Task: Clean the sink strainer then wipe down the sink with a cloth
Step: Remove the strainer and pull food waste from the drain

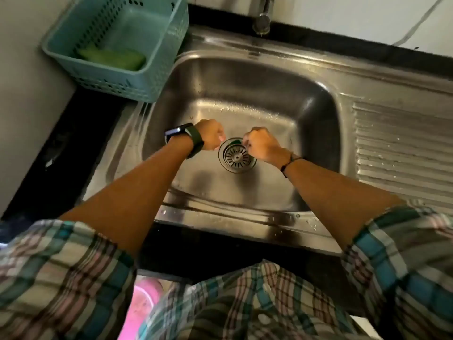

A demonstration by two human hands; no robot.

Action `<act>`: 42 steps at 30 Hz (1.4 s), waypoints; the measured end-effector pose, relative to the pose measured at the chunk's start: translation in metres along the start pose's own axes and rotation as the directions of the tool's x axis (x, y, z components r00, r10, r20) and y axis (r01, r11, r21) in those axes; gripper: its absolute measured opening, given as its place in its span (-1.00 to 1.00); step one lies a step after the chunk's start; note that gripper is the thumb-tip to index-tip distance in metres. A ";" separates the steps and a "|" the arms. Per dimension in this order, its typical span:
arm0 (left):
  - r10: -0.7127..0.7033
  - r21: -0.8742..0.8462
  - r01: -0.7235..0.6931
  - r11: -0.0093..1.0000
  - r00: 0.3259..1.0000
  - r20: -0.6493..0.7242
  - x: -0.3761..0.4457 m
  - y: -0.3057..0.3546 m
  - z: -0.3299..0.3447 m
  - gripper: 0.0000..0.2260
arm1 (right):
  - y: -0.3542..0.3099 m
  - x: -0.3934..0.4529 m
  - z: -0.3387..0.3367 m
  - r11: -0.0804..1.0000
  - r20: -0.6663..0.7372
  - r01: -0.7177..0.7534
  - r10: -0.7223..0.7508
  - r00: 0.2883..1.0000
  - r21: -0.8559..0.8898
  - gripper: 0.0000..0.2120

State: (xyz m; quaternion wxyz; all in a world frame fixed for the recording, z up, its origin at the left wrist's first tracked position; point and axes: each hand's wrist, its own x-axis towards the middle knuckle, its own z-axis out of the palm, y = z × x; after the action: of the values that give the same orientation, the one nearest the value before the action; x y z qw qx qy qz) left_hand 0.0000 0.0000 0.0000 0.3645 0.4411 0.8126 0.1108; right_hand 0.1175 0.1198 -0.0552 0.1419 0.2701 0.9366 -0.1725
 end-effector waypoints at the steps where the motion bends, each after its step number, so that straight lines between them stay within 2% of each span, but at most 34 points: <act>1: -0.033 0.049 0.031 0.998 0.999 0.041 0.008 0.001 0.005 -0.73 | -0.001 0.005 0.002 0.998 0.040 -0.021 0.023 0.999 -0.051 -0.74; 3: -0.081 0.117 0.070 0.991 0.992 0.092 0.020 0.003 0.021 -0.72 | 0.002 0.014 0.010 0.995 0.037 -0.001 0.004 0.999 -0.098 -0.73; 5: -0.079 0.208 0.038 0.977 0.978 0.193 0.030 0.004 0.044 -0.70 | 0.004 0.021 0.017 0.977 0.087 0.117 -0.103 0.991 -0.179 -0.75; 8: -0.066 0.301 -0.013 0.954 0.966 0.252 0.048 -0.007 0.074 -0.75 | 0.008 0.028 0.020 0.835 0.292 0.393 -0.293 0.910 -0.386 -0.72; 9: -0.079 0.309 -0.007 0.951 0.962 0.262 0.054 -0.011 0.081 -0.75 | 0.011 0.028 0.021 0.789 0.347 0.447 -0.314 0.884 -0.423 -0.72; 11: -0.083 0.334 -0.022 0.942 0.951 0.297 0.060 -0.012 0.087 -0.83 | 0.020 0.024 0.023 0.759 0.383 0.454 -0.290 0.877 -0.466 -0.71; 13: -0.073 0.353 -0.044 0.935 0.948 0.311 0.062 -0.012 0.089 -0.89 | 0.028 0.017 0.025 0.720 0.369 0.476 -0.318 0.873 -0.505 -0.71; 15: -0.051 0.371 -0.072 0.926 0.949 0.311 0.064 -0.011 0.087 -0.86 | 0.032 0.015 0.026 0.653 0.348 0.521 -0.388 0.854 -0.550 -0.71; 17: -0.038 0.391 -0.087 0.916 0.953 0.301 0.062 -0.011 0.088 -0.85 | 0.034 0.013 0.027 0.639 0.309 0.518 -0.417 0.855 -0.570 -0.72; 20: -0.008 0.355 -0.080 0.931 0.971 0.240 0.057 -0.010 0.088 -0.86 | 0.038 0.010 0.032 0.705 0.220 0.494 -0.448 0.867 -0.509 -0.72; 22: 0.003 0.301 -0.058 0.952 0.984 0.179 0.054 -0.010 0.084 -0.85 | 0.039 0.009 0.032 0.813 0.100 0.449 -0.445 0.890 -0.371 -0.72; 24: -0.001 0.247 -0.032 0.968 0.991 0.131 0.052 -0.008 0.077 -0.85 | 0.038 0.010 0.027 0.929 -0.010 0.339 -0.344 0.939 -0.149 -0.74; 27: -0.004 0.161 -0.007 0.987 0.998 0.066 0.049 -0.004 0.063 -0.82 | 0.034 0.009 0.009 0.985 -0.003 0.062 -0.062 0.998 0.164 -0.80; 29: 0.001 0.123 -0.003 0.992 1.000 0.020 0.046 -0.001 0.054 -0.77 | 0.034 0.005 -0.008 0.946 0.008 -0.056 0.057 0.998 0.320 -0.85; 33: -0.013 0.047 0.013 0.999 1.000 -0.001 0.042 0.017 0.043 -0.72 | 0.051 -0.030 -0.047 0.760 -0.002 -0.193 0.248 0.969 0.621 -0.77; 35: 0.011 -0.123 -0.017 0.992 0.999 -0.045 0.040 0.042 0.042 -0.72 | 0.067 -0.060 -0.066 0.706 -0.046 -0.222 0.340 0.939 0.672 -0.83; 37: 0.082 -0.300 -0.107 0.948 0.992 -0.093 0.038 0.077 0.042 -0.73 | 0.088 -0.089 -0.082 0.652 -0.121 -0.224 0.440 0.890 0.724 -0.80; 40: 0.228 -0.399 -0.258 0.880 0.966 -0.123 0.030 0.128 0.044 -0.75 | 0.122 -0.132 -0.095 0.525 -0.177 -0.234 0.617 0.766 0.818 -0.75; 42: 0.293 -0.421 -0.311 0.852 0.950 -0.109 0.024 0.151 0.047 -0.76 | 0.142 -0.155 -0.096 0.517 -0.198 -0.299 0.702 0.684 0.802 -0.74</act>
State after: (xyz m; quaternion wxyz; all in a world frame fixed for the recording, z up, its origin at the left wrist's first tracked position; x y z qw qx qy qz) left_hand 0.1201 0.1006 0.0304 0.4145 0.4687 0.6955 0.3533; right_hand 0.3063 0.2002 0.0518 -0.1781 0.6062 0.6672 -0.3945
